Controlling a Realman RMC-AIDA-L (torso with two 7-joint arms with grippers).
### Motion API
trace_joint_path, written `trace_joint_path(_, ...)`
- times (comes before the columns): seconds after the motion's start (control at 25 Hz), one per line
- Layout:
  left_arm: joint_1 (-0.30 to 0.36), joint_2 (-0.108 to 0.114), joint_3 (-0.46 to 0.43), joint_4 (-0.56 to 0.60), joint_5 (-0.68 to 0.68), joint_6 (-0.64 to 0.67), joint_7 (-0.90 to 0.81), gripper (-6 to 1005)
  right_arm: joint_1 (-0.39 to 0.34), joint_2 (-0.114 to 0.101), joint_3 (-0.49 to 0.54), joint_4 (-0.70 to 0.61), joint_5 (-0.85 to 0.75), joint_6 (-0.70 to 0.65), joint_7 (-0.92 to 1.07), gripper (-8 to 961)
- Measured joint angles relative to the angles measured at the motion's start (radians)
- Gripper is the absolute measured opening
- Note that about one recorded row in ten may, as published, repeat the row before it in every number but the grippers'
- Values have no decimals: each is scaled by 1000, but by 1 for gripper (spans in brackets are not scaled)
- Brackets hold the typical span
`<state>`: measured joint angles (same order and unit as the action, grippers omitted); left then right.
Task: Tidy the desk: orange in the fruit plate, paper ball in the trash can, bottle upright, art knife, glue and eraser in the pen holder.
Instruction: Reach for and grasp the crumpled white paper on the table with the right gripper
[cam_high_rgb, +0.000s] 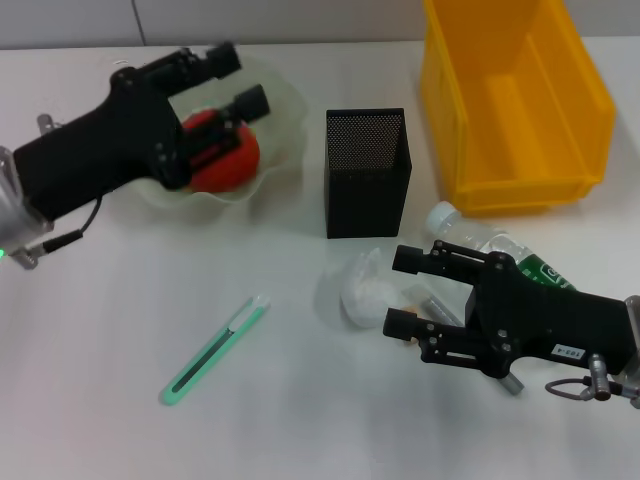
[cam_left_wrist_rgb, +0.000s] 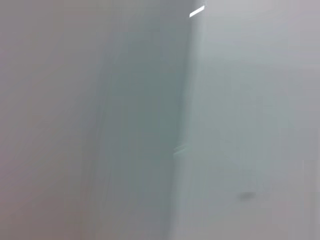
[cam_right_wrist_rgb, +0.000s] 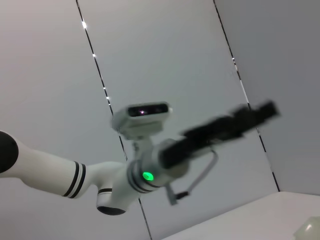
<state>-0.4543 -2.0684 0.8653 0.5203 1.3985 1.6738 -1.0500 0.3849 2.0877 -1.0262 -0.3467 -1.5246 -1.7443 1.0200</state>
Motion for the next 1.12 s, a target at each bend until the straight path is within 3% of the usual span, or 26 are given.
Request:
trace_joint_path(0.08,0,0,0,0,0,0,0,564,0,0,0,1,0,2,0,741)
trace_joint_path(0.12,33,6,65,37,2,145,-1,571,0,0,0,2,0,2,0,741)
trace_joint_path(0.24,76,15,135,94,20,197,-18,592,0,0,0,3,0,3,0,742)
trace_joint_path(0.56,143,19,149,154,189,226,-103,647,-3,-8,11,-49,-1,-8,59,742)
trace_joint_path(0.64,154,19,148,149,203,221,-98,661,-6,-9,13,-118,-11,-11,147,741)
trace_joint_path(0.92,174,19,139,143,211,211,-93,792,-11,-14,45,-597,-84,-9,729,741)
trace_joint_path(1.12,179,18,138,142,211,203,-93,786,40,-21,63,-863,-199,-1,1008,742)
